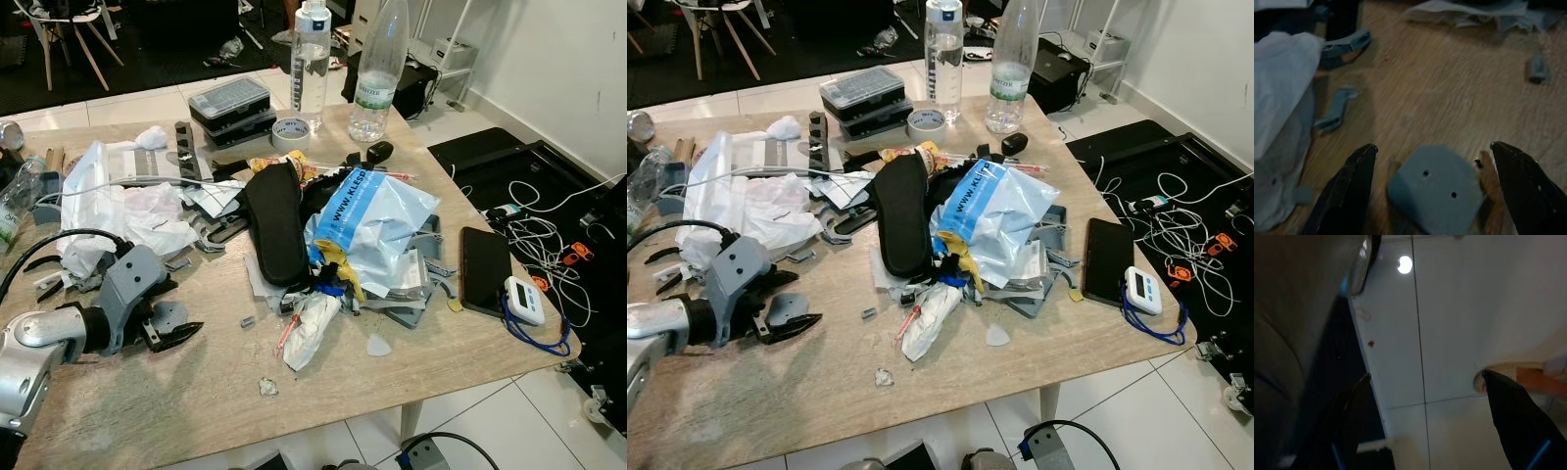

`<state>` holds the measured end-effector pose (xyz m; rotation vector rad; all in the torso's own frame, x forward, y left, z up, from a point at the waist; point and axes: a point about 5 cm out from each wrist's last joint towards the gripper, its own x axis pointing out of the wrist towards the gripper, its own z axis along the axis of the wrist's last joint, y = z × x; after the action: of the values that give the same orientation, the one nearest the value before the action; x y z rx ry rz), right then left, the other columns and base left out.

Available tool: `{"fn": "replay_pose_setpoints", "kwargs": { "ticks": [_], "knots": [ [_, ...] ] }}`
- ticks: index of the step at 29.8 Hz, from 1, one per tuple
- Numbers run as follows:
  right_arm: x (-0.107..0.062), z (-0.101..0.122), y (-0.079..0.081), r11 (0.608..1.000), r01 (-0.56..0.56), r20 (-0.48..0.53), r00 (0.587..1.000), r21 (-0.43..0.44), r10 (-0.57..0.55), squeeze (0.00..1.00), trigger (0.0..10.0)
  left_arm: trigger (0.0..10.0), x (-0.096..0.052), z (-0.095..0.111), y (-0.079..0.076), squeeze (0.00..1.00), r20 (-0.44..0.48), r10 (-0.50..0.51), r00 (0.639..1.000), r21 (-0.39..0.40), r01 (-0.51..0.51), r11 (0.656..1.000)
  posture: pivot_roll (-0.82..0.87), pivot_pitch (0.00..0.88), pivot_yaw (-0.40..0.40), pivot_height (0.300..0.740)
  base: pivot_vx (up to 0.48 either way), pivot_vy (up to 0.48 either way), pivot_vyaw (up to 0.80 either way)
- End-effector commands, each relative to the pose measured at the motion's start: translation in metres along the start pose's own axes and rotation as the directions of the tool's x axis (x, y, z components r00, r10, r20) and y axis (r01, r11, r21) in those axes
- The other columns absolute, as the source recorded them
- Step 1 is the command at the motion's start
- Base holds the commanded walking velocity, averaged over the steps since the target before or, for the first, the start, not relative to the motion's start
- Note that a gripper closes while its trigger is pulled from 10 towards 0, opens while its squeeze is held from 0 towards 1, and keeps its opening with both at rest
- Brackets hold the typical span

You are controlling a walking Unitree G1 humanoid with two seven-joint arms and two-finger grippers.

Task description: Picking trash to rubbish bin

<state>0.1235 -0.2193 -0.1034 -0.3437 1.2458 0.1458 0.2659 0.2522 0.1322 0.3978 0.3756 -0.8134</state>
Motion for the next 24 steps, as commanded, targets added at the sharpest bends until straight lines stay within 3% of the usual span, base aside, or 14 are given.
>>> {"fn": "replay_pose_setpoints", "kwargs": {
  "ticks": [1,2,4,7,9,12,16,23,24],
  "knots": [
    [-0.001,-0.008,-0.007,1.0,0.005,-0.019,1.0,0.0,-0.005,0.0,10.0,10.0,-0.008,-0.008,0.004,0.0,-0.044,0.023,0.999,-0.015,-0.024,1.0,0.04,0.115,-0.007,0.74,0.0,0.0,0.0],
    [-0.003,-0.014,-0.015,1.0,0.014,-0.027,1.0,0.0,-0.014,0.0,10.0,10.0,-0.008,-0.01,0.007,0.0,-0.041,0.044,0.998,-0.036,-0.046,0.998,0.04,0.115,-0.007,0.74,0.0,0.0,0.0],
    [-0.003,-0.015,-0.013,1.0,0.013,-0.03,0.999,-0.001,-0.013,0.0,10.0,10.0,-0.007,-0.013,0.006,0.0,-0.042,0.046,0.998,-0.054,-0.048,0.997,0.04,0.115,-0.007,0.74,0.0,0.0,0.0],
    [-0.001,-0.01,0.001,1.0,0.001,-0.023,1.0,-0.002,-0.001,0.0,10.0,10.0,-0.007,-0.017,0.005,0.0,-0.049,0.042,0.998,-0.069,-0.045,0.997,0.04,0.115,-0.007,0.74,0.0,0.0,0.0],
    [0.002,-0.001,0.023,1.0,-0.021,-0.011,1.0,-0.004,0.021,0.0,10.0,10.0,-0.006,-0.026,0.002,0.0,-0.068,0.034,0.997,-0.108,-0.041,0.993,0.04,0.115,-0.007,0.74,0.0,0.0,0.0],
    [0.002,0.004,0.03,1.0,-0.028,-0.005,1.0,-0.004,0.028,0.0,10.0,10.0,-0.005,-0.032,0.0,0.0,-0.086,0.022,0.996,-0.13,-0.033,0.991,0.04,0.116,-0.011,0.74,0.0,0.0,0.0],
    [0.002,0.007,0.028,1.0,-0.027,-0.002,1.0,-0.005,0.027,0.0,10.0,10.0,-0.005,-0.036,-0.002,0.0,-0.097,0.015,0.995,-0.143,-0.029,0.989,0.04,0.116,-0.011,0.74,0.0,0.0,0.0],
    [0.001,0.0,0.004,1.0,0.003,-0.015,1.0,-0.009,-0.003,0.0,10.0,10.0,-0.005,-0.042,-0.002,0.0,-0.114,0.027,0.993,-0.174,-0.046,0.984,0.04,0.116,-0.014,0.74,0.0,0.0,0.0],
    [0.0,-0.001,0.002,1.0,0.006,-0.017,1.0,-0.008,-0.006,0.0,10.0,5.5,-0.005,-0.042,-0.002,0.0,-0.114,0.028,0.993,-0.176,-0.048,0.983,0.04,0.116,-0.014,0.74,0.0,0.0,0.0]
  ]
}}
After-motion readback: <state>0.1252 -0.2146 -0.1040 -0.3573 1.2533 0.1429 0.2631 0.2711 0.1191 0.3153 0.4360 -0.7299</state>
